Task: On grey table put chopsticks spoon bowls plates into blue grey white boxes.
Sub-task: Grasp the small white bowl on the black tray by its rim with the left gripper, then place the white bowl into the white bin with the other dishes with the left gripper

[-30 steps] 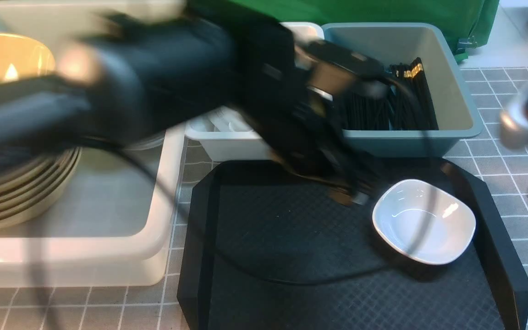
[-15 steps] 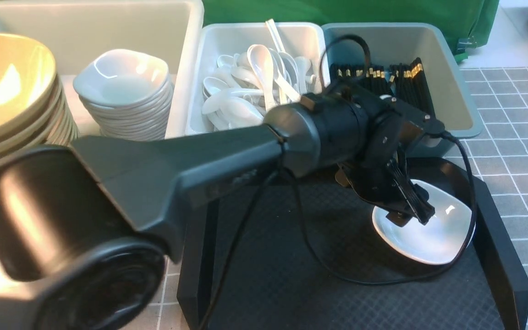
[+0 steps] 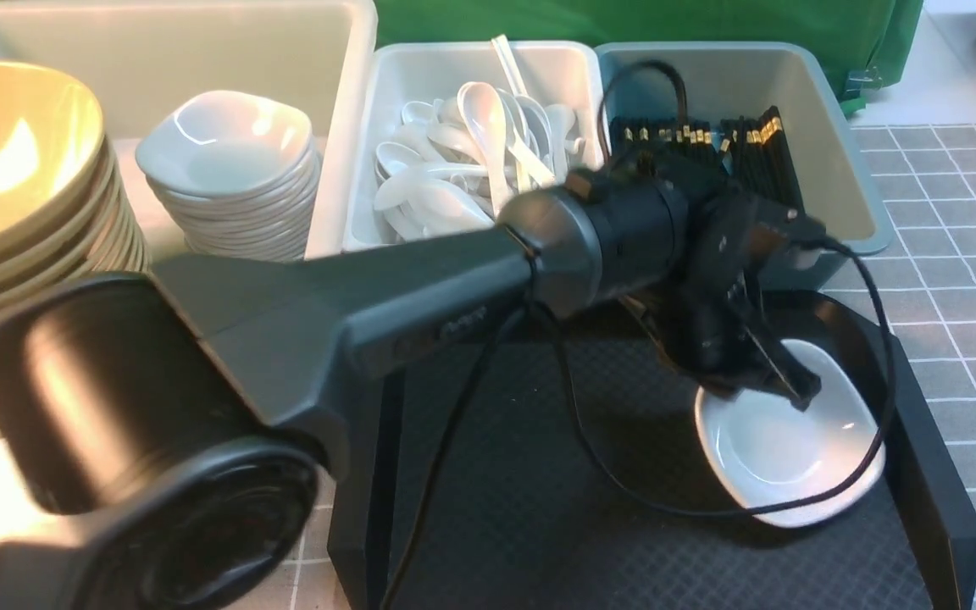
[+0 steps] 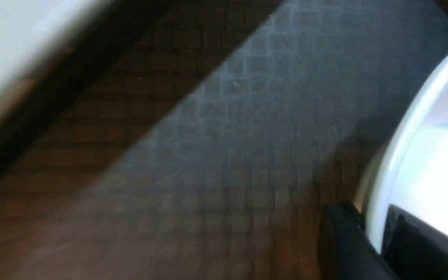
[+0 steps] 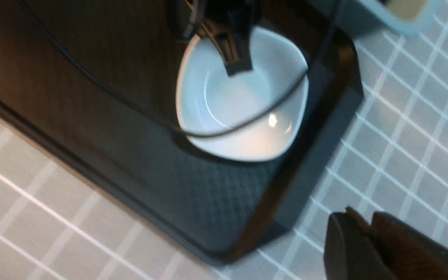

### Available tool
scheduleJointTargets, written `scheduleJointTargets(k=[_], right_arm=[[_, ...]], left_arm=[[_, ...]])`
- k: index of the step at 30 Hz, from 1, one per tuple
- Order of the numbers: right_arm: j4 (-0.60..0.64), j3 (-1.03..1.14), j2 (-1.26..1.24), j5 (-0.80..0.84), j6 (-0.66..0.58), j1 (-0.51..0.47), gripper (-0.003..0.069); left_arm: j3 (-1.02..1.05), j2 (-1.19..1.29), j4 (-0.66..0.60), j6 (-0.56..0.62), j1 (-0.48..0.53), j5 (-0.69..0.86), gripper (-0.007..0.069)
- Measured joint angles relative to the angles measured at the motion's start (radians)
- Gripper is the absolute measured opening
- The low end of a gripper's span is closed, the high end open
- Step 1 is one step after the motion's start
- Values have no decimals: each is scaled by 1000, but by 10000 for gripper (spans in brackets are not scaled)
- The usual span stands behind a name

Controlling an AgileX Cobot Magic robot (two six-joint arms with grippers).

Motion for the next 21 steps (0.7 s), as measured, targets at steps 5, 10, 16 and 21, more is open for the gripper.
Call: scheduleJointTargets(k=[5, 10, 16, 21], right_arm=[[143, -24, 61, -104, -92, 0, 84], [332, -100, 190, -170, -259, 0, 45], [547, -203, 362, -221, -455, 0, 43], [608, -247, 463, -214, -524, 0, 43]], left_arm=[[-63, -179, 57, 51, 93, 101, 2], [-85, -413, 80, 69, 271, 132, 2], [-89, -528, 89, 69, 584, 218, 2], [-89, -472, 56, 81, 775, 235, 2]])
